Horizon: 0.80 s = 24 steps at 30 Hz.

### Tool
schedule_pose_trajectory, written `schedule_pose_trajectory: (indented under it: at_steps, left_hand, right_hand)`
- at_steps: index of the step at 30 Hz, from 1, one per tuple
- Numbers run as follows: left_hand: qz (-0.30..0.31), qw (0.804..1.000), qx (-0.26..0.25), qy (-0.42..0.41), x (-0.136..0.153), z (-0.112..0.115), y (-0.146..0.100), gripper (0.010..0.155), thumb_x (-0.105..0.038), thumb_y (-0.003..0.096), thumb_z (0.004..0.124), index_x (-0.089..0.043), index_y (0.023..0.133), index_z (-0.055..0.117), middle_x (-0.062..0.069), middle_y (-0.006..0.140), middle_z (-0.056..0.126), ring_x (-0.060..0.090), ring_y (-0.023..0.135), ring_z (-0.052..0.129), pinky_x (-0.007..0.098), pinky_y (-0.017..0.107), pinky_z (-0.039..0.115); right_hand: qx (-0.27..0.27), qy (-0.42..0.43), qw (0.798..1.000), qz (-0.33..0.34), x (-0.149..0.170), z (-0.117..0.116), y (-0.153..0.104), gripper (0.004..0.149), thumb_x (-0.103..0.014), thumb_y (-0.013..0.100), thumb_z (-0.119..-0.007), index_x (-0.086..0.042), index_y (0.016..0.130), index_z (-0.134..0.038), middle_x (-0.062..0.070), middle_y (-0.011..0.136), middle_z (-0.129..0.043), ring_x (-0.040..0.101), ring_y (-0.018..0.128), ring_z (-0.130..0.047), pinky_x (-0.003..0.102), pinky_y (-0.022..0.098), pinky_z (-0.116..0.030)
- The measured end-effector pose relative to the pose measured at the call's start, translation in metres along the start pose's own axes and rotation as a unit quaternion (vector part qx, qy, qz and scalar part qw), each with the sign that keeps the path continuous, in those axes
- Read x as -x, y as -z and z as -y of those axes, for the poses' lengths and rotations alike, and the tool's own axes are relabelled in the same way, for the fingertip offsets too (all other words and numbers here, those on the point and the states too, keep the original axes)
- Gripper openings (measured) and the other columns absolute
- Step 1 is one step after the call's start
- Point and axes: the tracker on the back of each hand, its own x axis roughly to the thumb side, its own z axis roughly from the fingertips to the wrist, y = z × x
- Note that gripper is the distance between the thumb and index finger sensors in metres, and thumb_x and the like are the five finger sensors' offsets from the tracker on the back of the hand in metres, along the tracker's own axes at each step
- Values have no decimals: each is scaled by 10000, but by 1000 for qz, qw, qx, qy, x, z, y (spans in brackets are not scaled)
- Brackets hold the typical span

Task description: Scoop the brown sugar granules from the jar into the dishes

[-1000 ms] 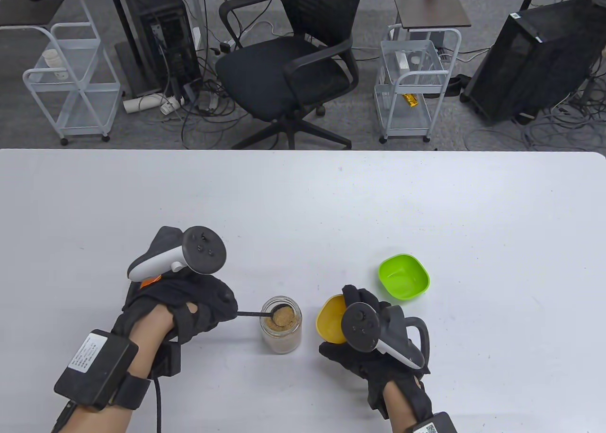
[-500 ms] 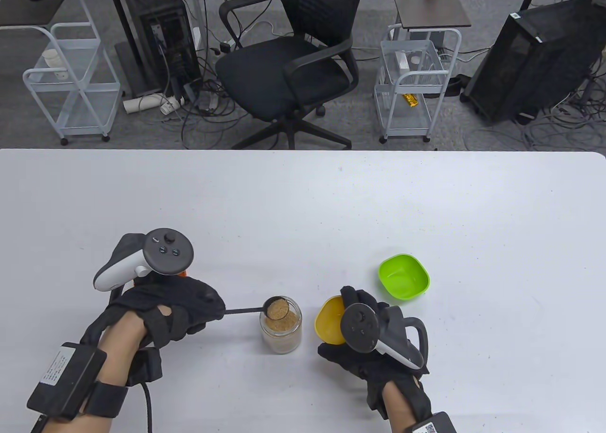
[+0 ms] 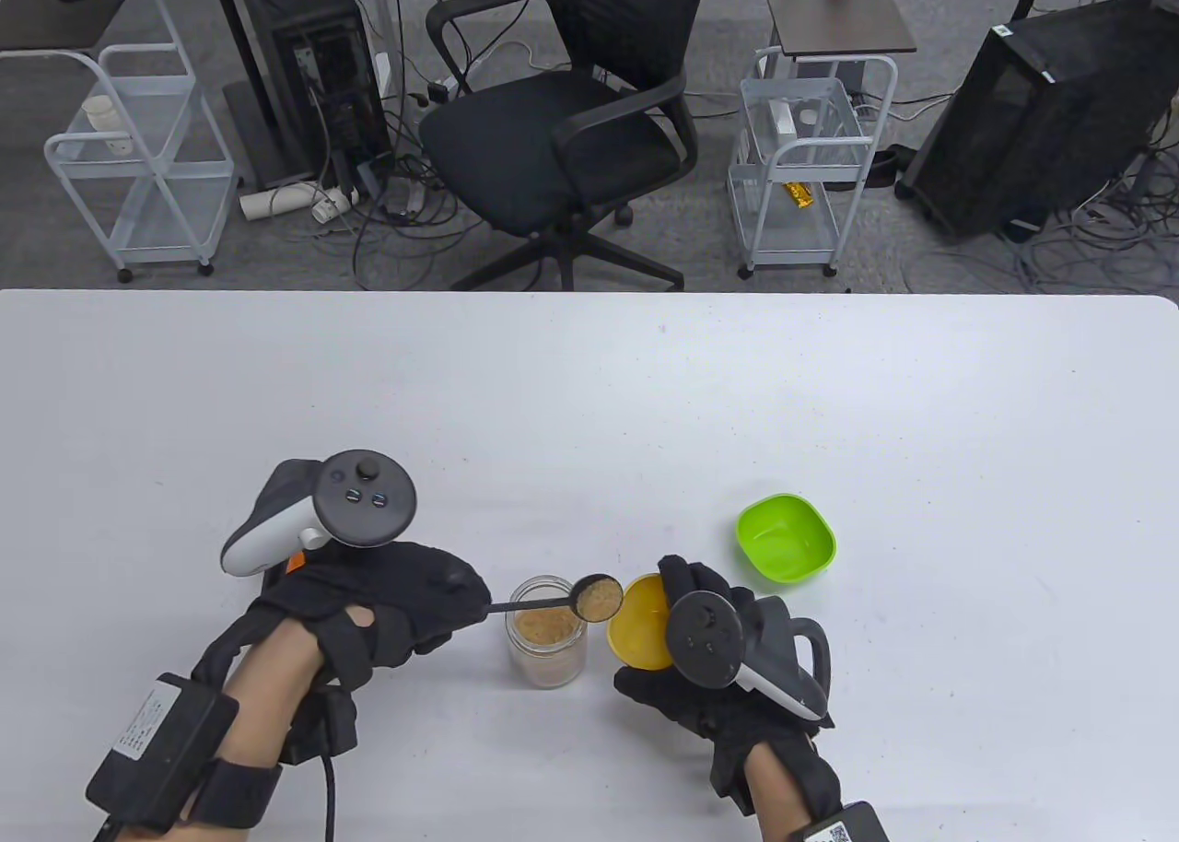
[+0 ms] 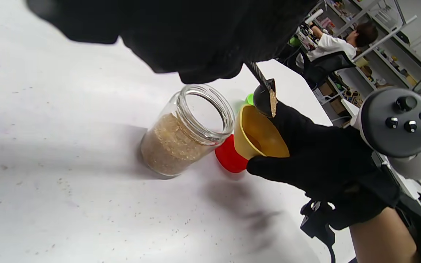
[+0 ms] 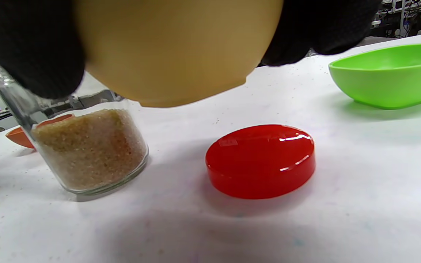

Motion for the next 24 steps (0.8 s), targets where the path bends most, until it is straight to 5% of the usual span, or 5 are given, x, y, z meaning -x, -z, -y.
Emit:
schedule_pose_trajectory:
  at_steps: [8, 11, 24]
  left_hand:
    - [-4, 991, -56, 122, -29, 20, 11, 456, -382, 621, 795, -150, 1013, 807, 11, 694, 1007, 103, 275, 1036, 352, 284, 931]
    - [0, 971, -119, 208, -37, 30, 8, 458, -387, 616, 796, -161, 1014, 801, 3, 699, 1006, 98, 280, 1039, 347, 288, 933]
    - [86, 913, -234, 324, -34, 64, 1, 457, -390, 601, 808, -214, 1021, 778, -8, 751, 985, 136, 351, 1044, 378, 359, 920]
  right_hand:
    - [12, 9, 1000, -1, 3, 2, -1, 1123, -694, 398, -856, -13, 1142, -365, 271, 1180, -512, 514, 868, -736, 654, 684, -646]
    - [18, 11, 1000, -1, 3, 3, -2, 1123, -695, 399, -856, -12, 1142, -364, 273, 1180, -510, 515, 869, -735, 654, 684, -645]
    - [24, 27, 999, -3, 6, 3, -2, 1123, -696, 400, -853, -6, 1140, -366, 275, 1177, -513, 516, 866, -738, 655, 680, -649]
